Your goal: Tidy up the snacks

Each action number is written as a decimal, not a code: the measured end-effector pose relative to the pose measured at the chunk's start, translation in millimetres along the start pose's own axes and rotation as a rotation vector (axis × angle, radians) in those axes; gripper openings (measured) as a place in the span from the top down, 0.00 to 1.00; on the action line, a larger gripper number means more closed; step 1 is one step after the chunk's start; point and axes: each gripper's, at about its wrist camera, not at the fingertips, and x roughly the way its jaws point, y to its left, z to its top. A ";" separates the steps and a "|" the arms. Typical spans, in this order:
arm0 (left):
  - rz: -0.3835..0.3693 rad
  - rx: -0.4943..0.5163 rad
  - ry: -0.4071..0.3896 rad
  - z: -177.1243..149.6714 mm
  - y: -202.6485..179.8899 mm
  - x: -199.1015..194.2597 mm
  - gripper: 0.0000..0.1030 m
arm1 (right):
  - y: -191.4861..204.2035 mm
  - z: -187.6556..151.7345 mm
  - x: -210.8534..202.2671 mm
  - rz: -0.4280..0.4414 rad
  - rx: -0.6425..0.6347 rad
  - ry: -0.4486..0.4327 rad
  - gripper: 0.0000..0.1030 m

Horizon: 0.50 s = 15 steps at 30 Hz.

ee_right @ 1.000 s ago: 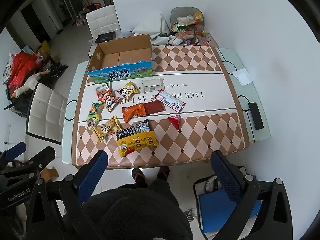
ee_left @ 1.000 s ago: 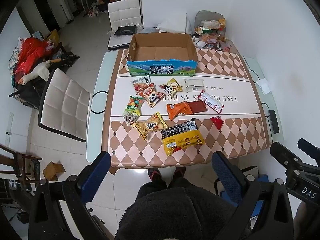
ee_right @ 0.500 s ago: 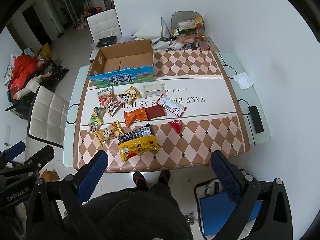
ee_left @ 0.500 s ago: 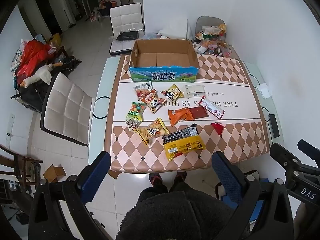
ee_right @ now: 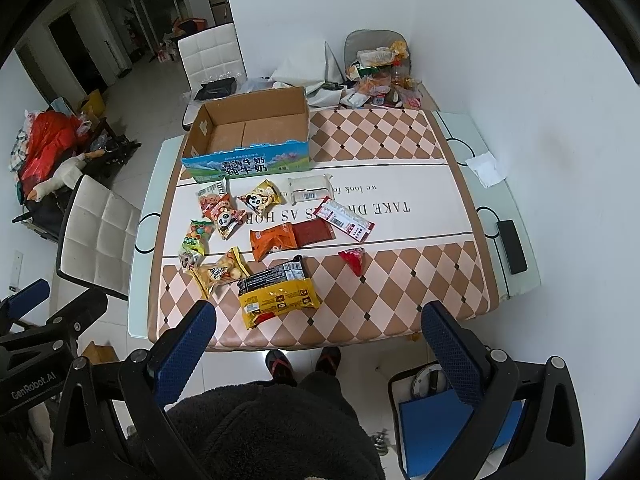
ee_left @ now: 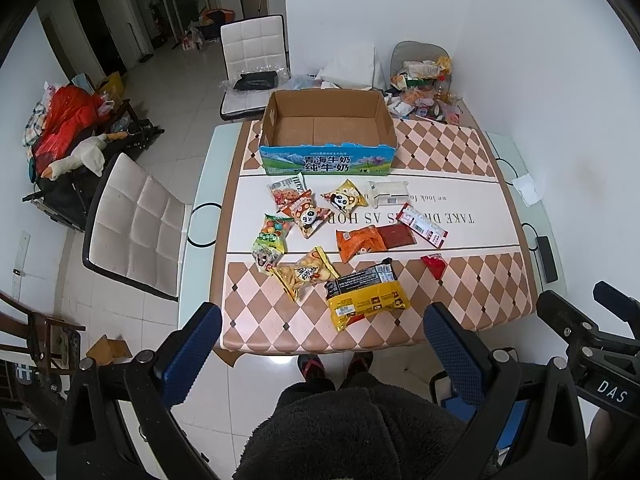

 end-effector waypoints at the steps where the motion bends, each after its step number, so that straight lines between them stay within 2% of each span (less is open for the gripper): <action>1: 0.000 0.001 -0.002 0.8 0.1 -0.8 0.00 | 0.7 -0.5 0.1 -0.001 0.002 0.000 0.00; 15: 0.006 0.008 -0.016 8.0 -3.1 -3.4 0.00 | -0.1 9.0 -1.9 0.001 0.003 -0.005 0.00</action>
